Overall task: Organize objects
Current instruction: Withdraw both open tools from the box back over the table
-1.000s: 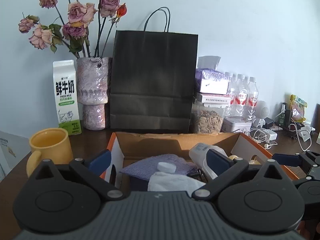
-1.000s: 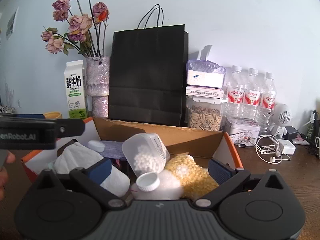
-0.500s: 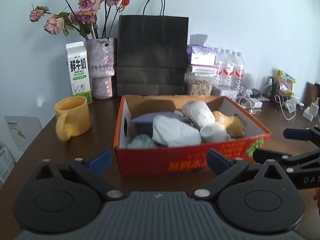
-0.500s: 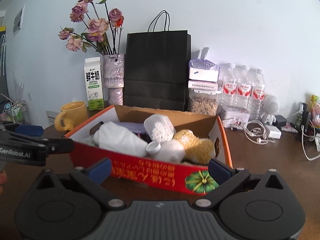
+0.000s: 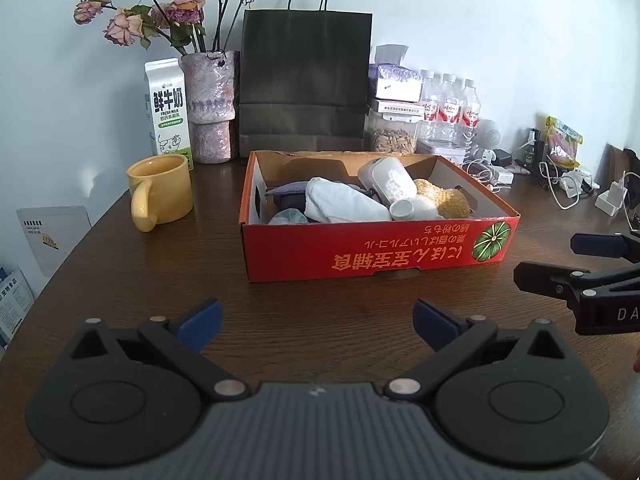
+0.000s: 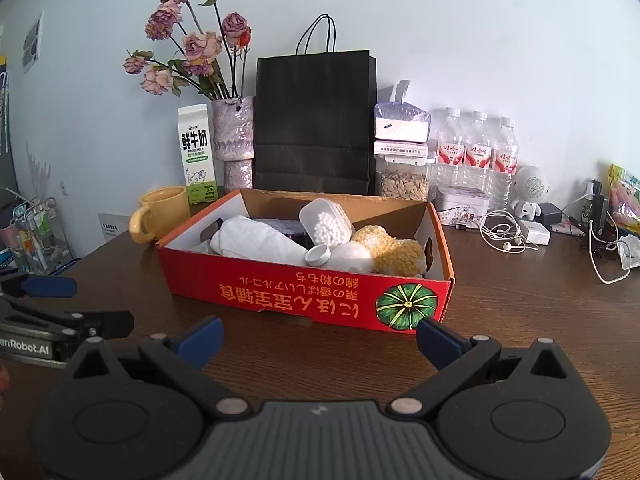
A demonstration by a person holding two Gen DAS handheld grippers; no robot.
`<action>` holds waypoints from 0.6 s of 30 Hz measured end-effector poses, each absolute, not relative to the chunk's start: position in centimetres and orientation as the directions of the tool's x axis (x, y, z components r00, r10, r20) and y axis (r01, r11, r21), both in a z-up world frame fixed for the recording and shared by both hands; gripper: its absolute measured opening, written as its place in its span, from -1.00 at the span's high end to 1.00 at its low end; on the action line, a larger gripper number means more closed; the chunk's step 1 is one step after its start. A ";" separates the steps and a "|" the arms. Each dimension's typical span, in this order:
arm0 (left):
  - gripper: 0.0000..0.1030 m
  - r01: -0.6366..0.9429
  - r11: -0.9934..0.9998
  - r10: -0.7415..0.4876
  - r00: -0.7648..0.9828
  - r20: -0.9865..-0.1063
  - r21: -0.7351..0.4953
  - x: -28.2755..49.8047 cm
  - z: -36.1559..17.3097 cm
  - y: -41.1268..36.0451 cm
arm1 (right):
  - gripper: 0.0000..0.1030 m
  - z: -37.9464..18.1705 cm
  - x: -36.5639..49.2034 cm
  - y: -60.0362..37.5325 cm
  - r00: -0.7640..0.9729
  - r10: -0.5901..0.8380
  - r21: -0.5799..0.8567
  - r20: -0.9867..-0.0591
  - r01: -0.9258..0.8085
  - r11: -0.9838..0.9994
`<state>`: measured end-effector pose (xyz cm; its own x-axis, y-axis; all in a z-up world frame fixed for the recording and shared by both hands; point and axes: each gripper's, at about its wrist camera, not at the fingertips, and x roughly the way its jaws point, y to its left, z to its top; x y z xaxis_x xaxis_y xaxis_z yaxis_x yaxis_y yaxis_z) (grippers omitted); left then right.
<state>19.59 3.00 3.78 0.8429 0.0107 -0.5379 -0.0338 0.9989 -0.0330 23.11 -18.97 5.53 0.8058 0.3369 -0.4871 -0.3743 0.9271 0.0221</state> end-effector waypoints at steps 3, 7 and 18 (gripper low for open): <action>-1.00 -0.031 0.999 0.007 0.848 -0.530 -0.037 19.3 4.0 2.9 | -1.00 5.8 22.9 -19.0 0.808 0.337 0.020 -0.484 -0.375 0.927; -1.00 -0.036 0.999 0.011 0.847 -0.531 -0.037 19.2 4.0 2.8 | -1.00 5.9 22.7 -18.9 0.808 0.339 0.020 -0.482 -0.377 0.926; -1.00 -0.035 0.999 0.010 0.851 -0.524 -0.039 18.9 4.2 2.7 | -1.00 6.1 22.4 -19.1 0.811 0.342 0.021 -0.475 -0.378 0.926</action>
